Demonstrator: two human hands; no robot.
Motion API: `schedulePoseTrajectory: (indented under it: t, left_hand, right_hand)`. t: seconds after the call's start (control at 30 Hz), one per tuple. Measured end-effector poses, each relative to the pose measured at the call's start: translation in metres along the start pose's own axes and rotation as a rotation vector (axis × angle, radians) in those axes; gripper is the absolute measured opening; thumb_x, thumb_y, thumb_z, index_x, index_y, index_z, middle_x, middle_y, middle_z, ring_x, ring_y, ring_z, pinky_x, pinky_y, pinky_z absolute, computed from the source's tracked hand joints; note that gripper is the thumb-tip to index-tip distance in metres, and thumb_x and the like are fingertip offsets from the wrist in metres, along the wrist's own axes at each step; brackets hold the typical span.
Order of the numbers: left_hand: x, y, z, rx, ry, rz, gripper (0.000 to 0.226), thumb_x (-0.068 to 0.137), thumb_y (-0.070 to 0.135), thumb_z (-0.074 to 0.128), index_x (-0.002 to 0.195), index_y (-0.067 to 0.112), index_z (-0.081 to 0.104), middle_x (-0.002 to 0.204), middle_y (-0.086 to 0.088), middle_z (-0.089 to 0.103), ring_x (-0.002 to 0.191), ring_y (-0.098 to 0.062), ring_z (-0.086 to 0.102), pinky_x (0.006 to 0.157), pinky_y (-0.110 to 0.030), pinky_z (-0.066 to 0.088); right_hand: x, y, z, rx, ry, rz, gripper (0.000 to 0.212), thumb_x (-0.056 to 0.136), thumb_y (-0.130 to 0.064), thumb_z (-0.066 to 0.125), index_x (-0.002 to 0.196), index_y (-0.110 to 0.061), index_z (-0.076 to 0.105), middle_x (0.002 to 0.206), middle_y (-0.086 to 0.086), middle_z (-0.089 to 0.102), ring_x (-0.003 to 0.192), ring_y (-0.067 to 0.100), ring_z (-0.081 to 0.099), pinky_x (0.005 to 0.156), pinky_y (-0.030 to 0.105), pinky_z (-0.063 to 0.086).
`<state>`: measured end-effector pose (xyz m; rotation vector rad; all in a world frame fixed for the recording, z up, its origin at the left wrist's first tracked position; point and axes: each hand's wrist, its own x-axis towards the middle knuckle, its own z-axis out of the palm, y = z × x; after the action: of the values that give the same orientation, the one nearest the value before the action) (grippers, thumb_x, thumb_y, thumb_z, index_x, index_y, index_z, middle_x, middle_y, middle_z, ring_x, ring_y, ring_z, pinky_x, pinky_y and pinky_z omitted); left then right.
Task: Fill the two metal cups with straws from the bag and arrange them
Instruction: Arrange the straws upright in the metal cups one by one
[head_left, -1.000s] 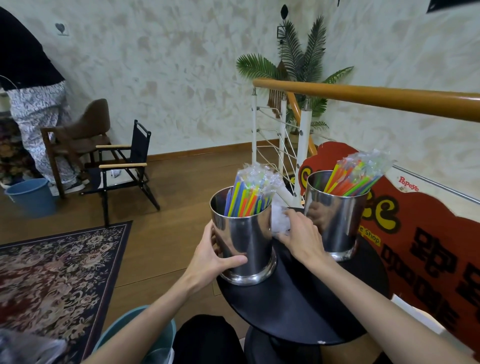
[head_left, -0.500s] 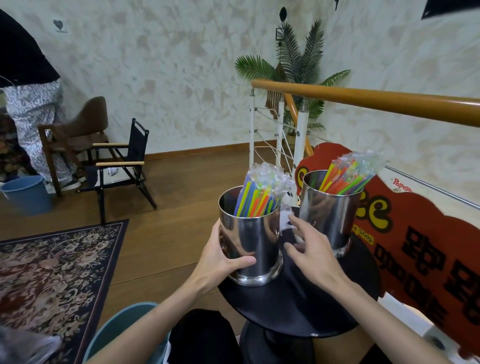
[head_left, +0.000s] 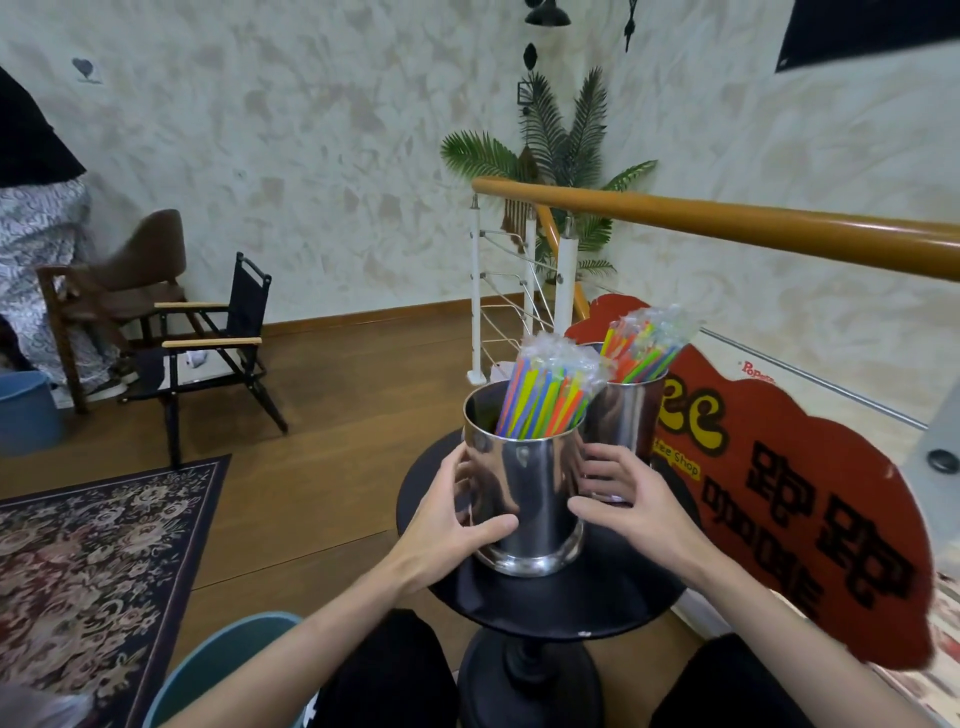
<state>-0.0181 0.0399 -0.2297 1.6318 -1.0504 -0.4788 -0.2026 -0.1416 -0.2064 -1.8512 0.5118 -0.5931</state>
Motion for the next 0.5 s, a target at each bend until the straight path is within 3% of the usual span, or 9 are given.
schedulePoseTrajectory:
  t: [0.13, 0.27, 0.43, 0.5]
  left_hand:
    - [-0.001, 0.007, 0.007, 0.045, -0.011, 0.020, 0.073, 0.084, 0.031, 0.082, 0.130, 0.057, 0.032, 0.132, 0.028, 0.048, 0.122, 0.017, 0.047, 0.094, -0.022, 0.053]
    - [0.000, 0.012, 0.010, 0.044, -0.002, 0.052, 0.068, 0.084, 0.030, 0.082, 0.129, 0.051, 0.036, 0.128, 0.018, 0.052, 0.116, 0.014, 0.051, 0.089, -0.024, 0.054]
    - [0.001, 0.020, -0.002, 0.117, -0.053, 0.059, 0.053, 0.084, 0.056, 0.070, 0.129, 0.045, 0.045, 0.120, 0.012, 0.060, 0.106, 0.000, 0.062, 0.089, -0.029, 0.054]
    - [0.006, 0.029, -0.009, 0.138, 0.018, 0.086, 0.050, 0.083, 0.067, 0.057, 0.124, 0.038, 0.054, 0.117, 0.013, 0.064, 0.103, 0.000, 0.063, 0.088, -0.028, 0.051]
  right_hand:
    - [-0.009, 0.000, -0.012, 0.000, 0.028, -0.001, 0.058, 0.076, -0.026, 0.088, 0.124, -0.038, 0.057, 0.120, -0.009, 0.066, 0.108, 0.005, 0.068, 0.093, 0.032, 0.056]
    - [-0.013, -0.001, -0.020, -0.007, 0.029, 0.011, 0.054, 0.082, -0.014, 0.084, 0.124, -0.034, 0.057, 0.121, -0.005, 0.065, 0.107, 0.003, 0.067, 0.083, 0.023, 0.056]
    - [-0.018, -0.007, -0.028, -0.041, -0.008, 0.032, 0.056, 0.085, -0.013, 0.081, 0.127, -0.038, 0.054, 0.128, -0.007, 0.062, 0.107, -0.005, 0.066, 0.080, 0.016, 0.054]
    - [-0.020, -0.013, -0.031, -0.079, -0.004, 0.038, 0.065, 0.085, -0.020, 0.082, 0.139, -0.037, 0.049, 0.132, -0.010, 0.059, 0.113, -0.002, 0.064, 0.083, 0.019, 0.054]
